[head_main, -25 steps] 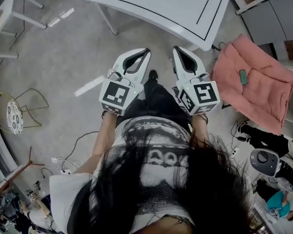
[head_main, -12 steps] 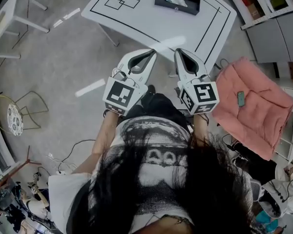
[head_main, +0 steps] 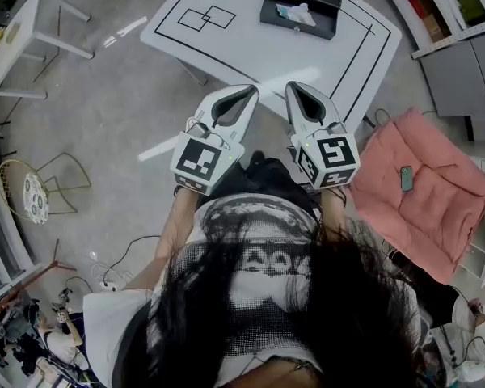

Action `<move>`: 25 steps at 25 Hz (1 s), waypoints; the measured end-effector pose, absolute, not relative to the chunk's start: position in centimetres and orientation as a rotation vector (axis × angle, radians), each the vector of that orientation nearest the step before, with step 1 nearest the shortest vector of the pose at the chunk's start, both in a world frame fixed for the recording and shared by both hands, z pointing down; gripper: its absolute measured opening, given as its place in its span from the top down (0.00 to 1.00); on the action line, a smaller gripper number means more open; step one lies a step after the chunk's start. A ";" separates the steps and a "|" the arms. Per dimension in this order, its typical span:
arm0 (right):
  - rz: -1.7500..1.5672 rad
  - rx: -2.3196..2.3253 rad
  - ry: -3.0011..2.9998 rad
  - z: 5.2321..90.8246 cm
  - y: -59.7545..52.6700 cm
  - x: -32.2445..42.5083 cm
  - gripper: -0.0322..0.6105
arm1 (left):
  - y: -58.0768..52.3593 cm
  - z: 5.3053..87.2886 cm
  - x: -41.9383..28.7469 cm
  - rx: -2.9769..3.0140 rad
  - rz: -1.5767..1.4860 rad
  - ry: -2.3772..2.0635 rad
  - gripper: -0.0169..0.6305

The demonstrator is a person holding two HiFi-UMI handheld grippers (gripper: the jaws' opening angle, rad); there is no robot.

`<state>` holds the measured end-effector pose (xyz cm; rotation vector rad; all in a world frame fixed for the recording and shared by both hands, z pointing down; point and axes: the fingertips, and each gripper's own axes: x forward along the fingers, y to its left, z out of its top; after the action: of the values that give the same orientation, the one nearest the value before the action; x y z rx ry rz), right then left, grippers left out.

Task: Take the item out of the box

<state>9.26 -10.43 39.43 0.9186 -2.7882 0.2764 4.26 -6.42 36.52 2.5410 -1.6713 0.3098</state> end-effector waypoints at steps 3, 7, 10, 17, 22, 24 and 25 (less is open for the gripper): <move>0.285 0.919 -2.791 39.6 -10.9 9.2 0.96 | -7.1 36.5 4.3 2.543 0.305 -1.663 0.97; 0.301 0.937 -2.784 39.9 -11.6 9.1 0.96 | -8.0 37.0 3.7 2.546 0.336 -1.655 0.97; 0.306 0.963 -2.773 40.2 -12.6 8.8 0.96 | -9.3 37.3 2.8 2.551 0.336 -1.643 0.97; 0.311 1.029 -2.749 40.5 -16.4 6.4 0.96 | -13.9 37.4 0.3 2.612 0.342 -1.569 0.97; 0.323 1.116 -2.706 40.6 -20.0 4.1 0.96 | -18.0 37.4 -1.9 2.675 0.345 -1.466 0.97; 0.329 1.153 -2.680 40.9 -21.4 3.3 0.96 | -19.5 37.6 -2.8 2.695 0.339 -1.427 0.97; 0.332 1.171 -2.663 41.2 -22.1 3.0 0.96 | -20.3 37.7 -3.3 2.705 0.341 -1.406 0.97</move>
<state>2.99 -22.13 41.18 1.1707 -2.6633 0.3318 -3.28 -20.28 37.66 2.7046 -1.4063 0.3412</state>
